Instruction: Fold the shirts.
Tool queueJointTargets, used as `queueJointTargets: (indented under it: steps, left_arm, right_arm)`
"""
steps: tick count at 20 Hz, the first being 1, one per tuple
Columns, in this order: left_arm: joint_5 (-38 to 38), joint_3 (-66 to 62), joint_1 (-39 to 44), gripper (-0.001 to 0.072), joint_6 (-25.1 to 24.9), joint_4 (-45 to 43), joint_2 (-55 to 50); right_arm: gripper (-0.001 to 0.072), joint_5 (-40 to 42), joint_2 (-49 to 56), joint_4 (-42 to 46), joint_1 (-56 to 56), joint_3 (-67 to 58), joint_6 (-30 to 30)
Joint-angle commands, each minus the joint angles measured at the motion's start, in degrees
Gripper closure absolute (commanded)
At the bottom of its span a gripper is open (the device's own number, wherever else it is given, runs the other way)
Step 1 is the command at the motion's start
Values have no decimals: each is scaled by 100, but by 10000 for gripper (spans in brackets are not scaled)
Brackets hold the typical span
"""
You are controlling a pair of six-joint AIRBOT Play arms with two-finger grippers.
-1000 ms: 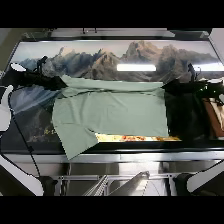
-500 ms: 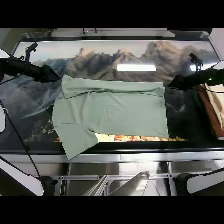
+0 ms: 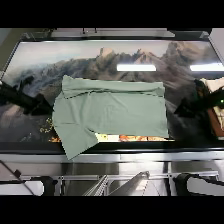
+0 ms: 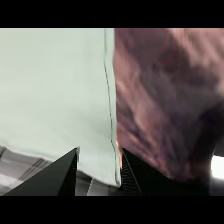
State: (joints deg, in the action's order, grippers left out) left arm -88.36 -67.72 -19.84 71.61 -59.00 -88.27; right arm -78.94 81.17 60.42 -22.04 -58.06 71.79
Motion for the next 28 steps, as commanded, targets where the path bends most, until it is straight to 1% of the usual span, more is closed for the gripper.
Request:
queueJointTargets:
  steps: [1,2,5,11,12,13,14,20,21,23,25,28]
  left_arm:
    - [713,1912,-170,416,31,-179,866]
    - [894,2203,-173,416,28,-179,994]
    - [1224,2776,-173,417,28,-177,1405]
    - [1679,3132,-184,416,46,-136,1886]
    - [1733,3174,-184,417,46,-129,1906]
    - [1768,3213,-184,416,46,-131,1899]
    - [1845,3285,-186,416,44,-133,1902]
    - [2533,3613,-179,416,44,-22,1899]
    - [2603,3611,-179,416,39,127,1899]
    - [2704,3613,-157,416,-170,507,1899]
    - [2706,3613,-20,417,-219,579,1899]
    - [2455,3613,225,417,-216,448,1899]
  right_arm:
    - [283,385,-551,-122,-219,1335,192]
    - [233,483,-529,-203,-210,1545,142]
    - [236,776,-295,-605,-138,1904,-302]
    - [238,1309,284,-2024,190,1969,-1327]
    - [249,1298,330,-2155,203,1969,-1423]
    - [360,1270,343,-2166,203,1967,-1497]
    - [437,1246,343,-2142,201,1967,-1519]
    - [436,1117,341,-2146,179,1967,-1572]
    - [436,1117,341,-2146,179,1967,-1574]
    - [436,1115,341,-2149,181,1967,-1596]
    - [436,1113,341,-2155,181,1967,-1596]
    - [436,1102,339,-2166,181,1967,-1613]
